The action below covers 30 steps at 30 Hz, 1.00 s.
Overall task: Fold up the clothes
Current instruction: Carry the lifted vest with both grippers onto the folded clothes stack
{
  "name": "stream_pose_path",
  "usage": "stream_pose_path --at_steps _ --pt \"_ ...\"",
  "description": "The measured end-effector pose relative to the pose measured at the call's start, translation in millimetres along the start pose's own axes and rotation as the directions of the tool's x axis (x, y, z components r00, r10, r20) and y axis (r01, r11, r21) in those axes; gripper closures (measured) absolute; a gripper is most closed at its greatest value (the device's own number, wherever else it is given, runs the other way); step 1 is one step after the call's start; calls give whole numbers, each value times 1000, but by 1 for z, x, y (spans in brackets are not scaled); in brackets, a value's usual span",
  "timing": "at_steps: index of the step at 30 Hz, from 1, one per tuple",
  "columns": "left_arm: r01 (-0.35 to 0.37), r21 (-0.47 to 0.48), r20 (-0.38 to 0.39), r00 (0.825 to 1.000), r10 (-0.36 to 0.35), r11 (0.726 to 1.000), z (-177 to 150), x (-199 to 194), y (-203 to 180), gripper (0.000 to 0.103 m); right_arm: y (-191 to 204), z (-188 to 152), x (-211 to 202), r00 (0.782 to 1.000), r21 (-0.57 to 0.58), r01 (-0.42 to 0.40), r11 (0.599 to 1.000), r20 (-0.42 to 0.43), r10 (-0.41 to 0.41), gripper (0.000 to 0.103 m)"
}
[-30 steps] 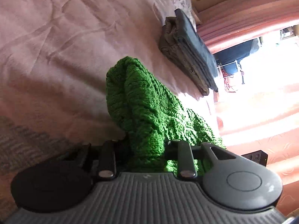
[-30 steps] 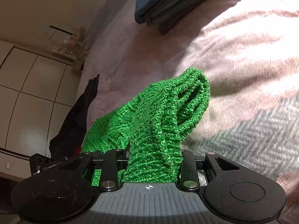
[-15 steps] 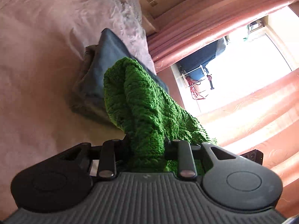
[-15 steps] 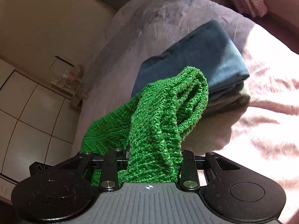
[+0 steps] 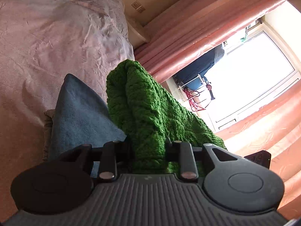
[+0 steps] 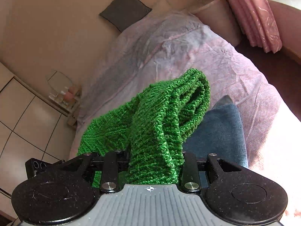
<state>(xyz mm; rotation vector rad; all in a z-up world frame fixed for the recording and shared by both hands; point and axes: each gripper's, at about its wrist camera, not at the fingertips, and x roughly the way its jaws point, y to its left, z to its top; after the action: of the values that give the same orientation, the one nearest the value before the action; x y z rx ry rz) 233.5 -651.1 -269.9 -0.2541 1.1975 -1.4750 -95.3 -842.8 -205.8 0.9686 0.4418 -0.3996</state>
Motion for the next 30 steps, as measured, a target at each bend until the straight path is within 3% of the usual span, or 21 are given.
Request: stream_pose_path --at_steps 6,9,12,16,17,18,21,22,26,29,30 --pt "-51 7 -4 999 52 999 0 14 22 76 -36 -6 32 999 11 38 999 -9 -37 69" --pt "-93 20 24 995 92 995 -2 2 26 70 -51 -14 43 988 -5 152 988 20 -152 40" --pt "-134 30 53 990 132 990 -3 -9 30 65 -59 -25 30 976 24 199 980 79 -201 39" --pt "-189 43 93 978 185 981 -6 -25 35 67 -51 -41 -10 935 35 296 955 194 -297 39" --pt "-208 82 120 973 198 975 -9 -34 27 74 -44 -46 -19 919 21 326 945 229 -322 39" --pt "-224 135 144 968 205 965 -14 -41 17 84 -34 -51 -25 900 -19 365 931 265 -347 39" --pt "-273 302 190 956 223 913 -38 -54 -18 96 3 -70 -36 849 -167 460 872 372 -376 40" --pt "-286 342 197 953 229 895 -47 -54 -27 97 14 -78 -35 842 -214 477 852 388 -374 40" --pt "-320 475 172 947 270 820 -80 -41 -42 102 37 -108 -13 840 -357 512 781 399 -368 40" --pt "-357 544 162 933 323 759 -99 -25 -38 103 36 -131 9 838 -429 527 734 406 -364 40" --pt "-363 547 166 930 327 755 -103 -24 -34 103 32 -136 18 843 -449 523 725 397 -362 40"
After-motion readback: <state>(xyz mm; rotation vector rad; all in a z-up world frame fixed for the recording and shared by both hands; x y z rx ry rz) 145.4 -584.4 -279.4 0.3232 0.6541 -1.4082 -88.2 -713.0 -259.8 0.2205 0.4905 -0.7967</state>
